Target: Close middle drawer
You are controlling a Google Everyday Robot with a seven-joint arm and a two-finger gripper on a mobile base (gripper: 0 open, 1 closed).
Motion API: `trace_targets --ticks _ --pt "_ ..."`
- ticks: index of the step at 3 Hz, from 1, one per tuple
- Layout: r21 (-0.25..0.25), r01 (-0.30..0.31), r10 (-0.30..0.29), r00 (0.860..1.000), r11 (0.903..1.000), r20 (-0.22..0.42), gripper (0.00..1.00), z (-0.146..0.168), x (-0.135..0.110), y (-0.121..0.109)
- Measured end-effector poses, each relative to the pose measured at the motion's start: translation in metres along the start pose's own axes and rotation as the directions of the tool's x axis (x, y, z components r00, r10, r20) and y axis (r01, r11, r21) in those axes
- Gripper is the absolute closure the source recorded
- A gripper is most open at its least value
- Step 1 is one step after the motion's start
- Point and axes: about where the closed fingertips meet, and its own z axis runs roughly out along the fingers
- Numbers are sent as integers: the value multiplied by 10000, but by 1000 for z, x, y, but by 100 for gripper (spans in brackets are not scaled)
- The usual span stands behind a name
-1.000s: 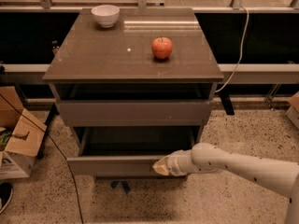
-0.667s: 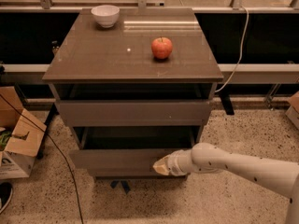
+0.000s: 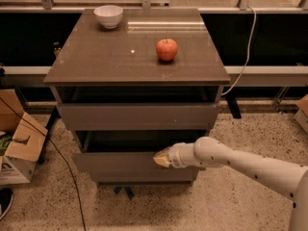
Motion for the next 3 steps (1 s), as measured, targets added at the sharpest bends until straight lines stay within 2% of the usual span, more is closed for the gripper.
trace_targets --ticks 1,2,3 --pt "-190 73 -69 9997 9998 238 12 5 -12 -8" --pt "-198 82 -77 9996 9998 257 0 5 -14 -9" --pt "-198 82 -77 9996 9998 257 0 5 -14 -9"
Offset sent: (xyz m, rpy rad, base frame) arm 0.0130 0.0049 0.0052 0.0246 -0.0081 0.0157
